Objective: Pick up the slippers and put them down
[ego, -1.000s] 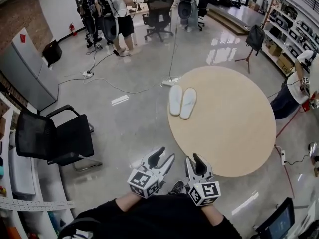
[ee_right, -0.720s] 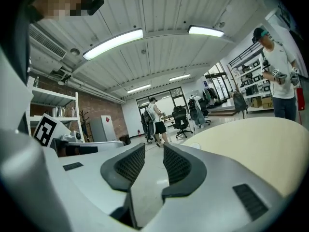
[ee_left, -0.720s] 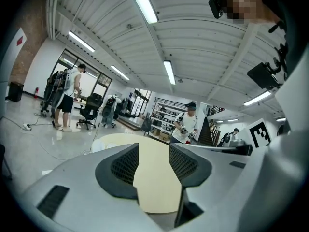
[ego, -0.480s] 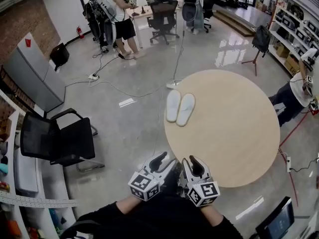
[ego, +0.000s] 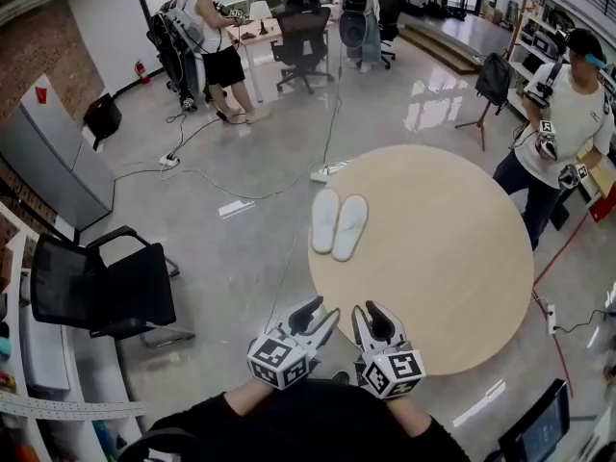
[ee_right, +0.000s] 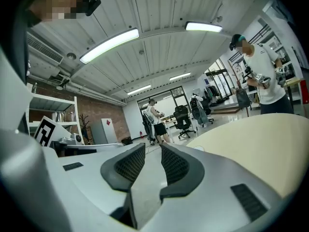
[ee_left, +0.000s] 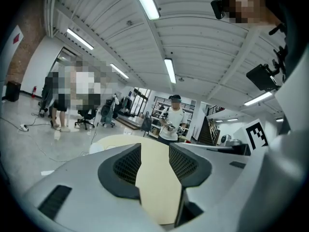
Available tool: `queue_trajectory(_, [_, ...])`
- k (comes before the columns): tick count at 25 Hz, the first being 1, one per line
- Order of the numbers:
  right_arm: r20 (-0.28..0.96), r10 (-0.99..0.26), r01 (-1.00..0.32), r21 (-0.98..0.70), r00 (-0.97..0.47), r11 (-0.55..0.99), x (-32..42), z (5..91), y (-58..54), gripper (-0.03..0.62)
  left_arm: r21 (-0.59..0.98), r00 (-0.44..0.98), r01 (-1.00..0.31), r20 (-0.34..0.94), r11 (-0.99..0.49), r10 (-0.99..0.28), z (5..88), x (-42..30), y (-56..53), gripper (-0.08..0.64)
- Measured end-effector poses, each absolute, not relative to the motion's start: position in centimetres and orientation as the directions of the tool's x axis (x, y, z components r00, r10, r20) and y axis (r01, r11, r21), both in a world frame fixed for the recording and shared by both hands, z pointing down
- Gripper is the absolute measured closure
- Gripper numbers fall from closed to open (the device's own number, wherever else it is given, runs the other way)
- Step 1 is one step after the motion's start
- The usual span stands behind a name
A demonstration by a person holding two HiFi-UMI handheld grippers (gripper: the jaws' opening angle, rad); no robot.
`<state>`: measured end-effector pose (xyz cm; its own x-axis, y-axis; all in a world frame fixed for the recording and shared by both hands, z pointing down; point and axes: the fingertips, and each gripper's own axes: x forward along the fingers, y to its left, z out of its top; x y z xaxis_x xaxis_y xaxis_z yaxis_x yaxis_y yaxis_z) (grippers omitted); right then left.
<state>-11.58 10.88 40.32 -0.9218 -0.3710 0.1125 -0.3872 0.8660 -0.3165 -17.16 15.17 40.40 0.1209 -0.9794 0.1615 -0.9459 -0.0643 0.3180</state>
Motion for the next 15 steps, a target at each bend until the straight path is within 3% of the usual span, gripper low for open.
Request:
queue_trajectory(8, [0.125, -0.393, -0.413, -0.3, -0.911, 0.86, -21.3, 40.8, 9.0, 0.483, 0.327, 0.094, -0.944, 0.15, -0.04, -0.984, 41.0, -28.5, 13.7, 0.37])
queue_trajectory(15, [0.159, -0.478, -0.503, -0.296, -0.864, 0.812, -28.7, 41.6, 7.1, 0.483, 0.316, 0.211, -0.934, 0.122, -0.164, -0.97, 40.7, -35.7, 11.1, 0.371])
